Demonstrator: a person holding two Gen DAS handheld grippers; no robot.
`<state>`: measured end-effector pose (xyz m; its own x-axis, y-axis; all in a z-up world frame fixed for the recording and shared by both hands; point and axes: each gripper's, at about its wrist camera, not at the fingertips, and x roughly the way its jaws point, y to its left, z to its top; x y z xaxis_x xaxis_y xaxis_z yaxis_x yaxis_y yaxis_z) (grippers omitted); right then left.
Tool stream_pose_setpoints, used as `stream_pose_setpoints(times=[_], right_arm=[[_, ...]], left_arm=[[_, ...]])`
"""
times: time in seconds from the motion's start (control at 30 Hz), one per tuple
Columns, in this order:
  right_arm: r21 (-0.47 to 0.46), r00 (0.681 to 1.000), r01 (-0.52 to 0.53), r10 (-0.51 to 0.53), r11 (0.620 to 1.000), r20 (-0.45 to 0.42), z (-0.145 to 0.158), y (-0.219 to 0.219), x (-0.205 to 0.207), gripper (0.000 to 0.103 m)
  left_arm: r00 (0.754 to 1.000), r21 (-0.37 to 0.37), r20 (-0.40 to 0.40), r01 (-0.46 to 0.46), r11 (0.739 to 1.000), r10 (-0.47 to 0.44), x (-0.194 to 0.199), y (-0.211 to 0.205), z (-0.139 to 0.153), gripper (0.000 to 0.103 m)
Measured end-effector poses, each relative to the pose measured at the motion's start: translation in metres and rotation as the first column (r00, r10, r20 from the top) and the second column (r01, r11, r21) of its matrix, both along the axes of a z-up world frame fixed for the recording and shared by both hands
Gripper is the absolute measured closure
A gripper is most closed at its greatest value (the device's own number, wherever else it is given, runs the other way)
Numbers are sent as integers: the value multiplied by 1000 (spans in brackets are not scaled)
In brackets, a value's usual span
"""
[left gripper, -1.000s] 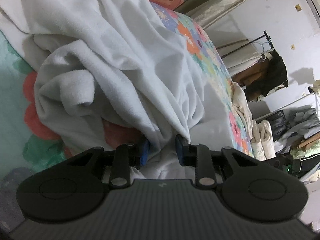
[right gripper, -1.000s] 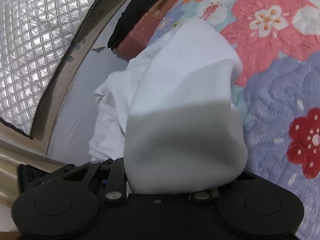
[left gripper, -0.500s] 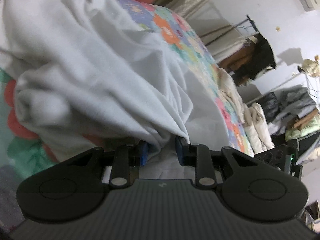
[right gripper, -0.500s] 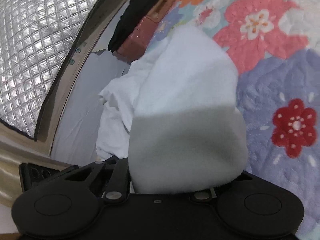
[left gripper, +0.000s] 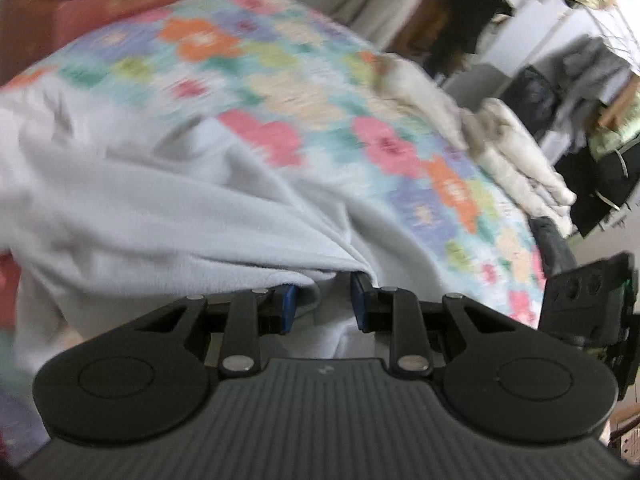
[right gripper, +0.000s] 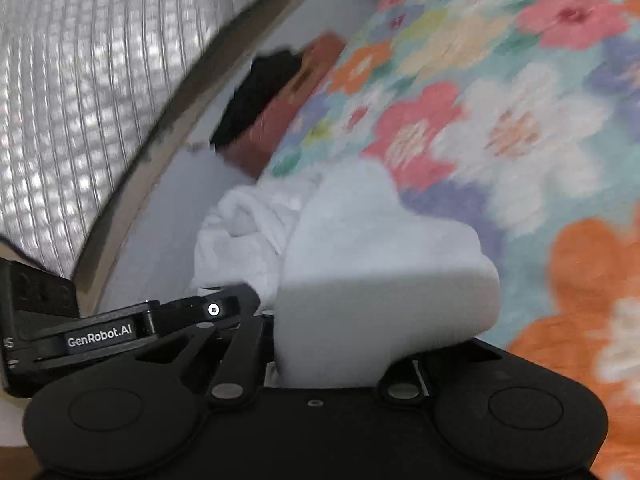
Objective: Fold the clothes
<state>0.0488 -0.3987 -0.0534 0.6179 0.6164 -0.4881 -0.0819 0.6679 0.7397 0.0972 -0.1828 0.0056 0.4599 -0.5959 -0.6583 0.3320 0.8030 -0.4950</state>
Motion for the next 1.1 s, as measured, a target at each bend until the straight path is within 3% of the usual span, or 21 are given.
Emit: stream_pose_setpoints(times=[0.17, 0.4, 0.57, 0.7, 0.77, 0.83, 0.9, 0.93, 1.03, 1.1], right_arm=[[37, 992, 104, -106, 994, 63, 34, -83, -35, 83], [47, 958, 252, -256, 967, 133, 76, -192, -99, 83], [24, 922, 351, -350, 936, 162, 77, -246, -157, 83], [93, 894, 413, -422, 906, 147, 61, -278, -191, 83], [123, 888, 424, -438, 898, 142, 56, -292, -198, 83], [107, 868, 464, -476, 879, 140, 51, -308, -197, 84], [16, 816, 569, -568, 822, 108, 39, -329, -195, 82], [-41, 788, 615, -612, 787, 72, 31, -337, -196, 75], [-202, 688, 707, -725, 677, -22, 5, -364, -198, 72], [-181, 681, 708, -728, 682, -79, -13, -380, -204, 72]], left_arm=[[996, -58, 27, 82, 995, -80, -3, -86, 44, 77], [972, -48, 132, 201, 978, -194, -40, -223, 95, 77], [949, -30, 144, 287, 958, -280, -83, -305, 102, 77], [924, 56, 180, 334, 941, -339, -113, -358, 107, 77], [914, 124, 214, 324, 938, -344, -116, -374, 107, 77], [903, 191, 248, 310, 931, -352, -119, -389, 107, 68], [916, 231, 235, 273, 934, -326, -115, -387, 97, 59], [929, 222, 227, 244, 944, -293, -108, -374, 92, 56], [942, 193, 255, 172, 966, -219, -105, -338, 70, 44], [954, 206, 237, 133, 969, -182, -101, -318, 48, 44]])
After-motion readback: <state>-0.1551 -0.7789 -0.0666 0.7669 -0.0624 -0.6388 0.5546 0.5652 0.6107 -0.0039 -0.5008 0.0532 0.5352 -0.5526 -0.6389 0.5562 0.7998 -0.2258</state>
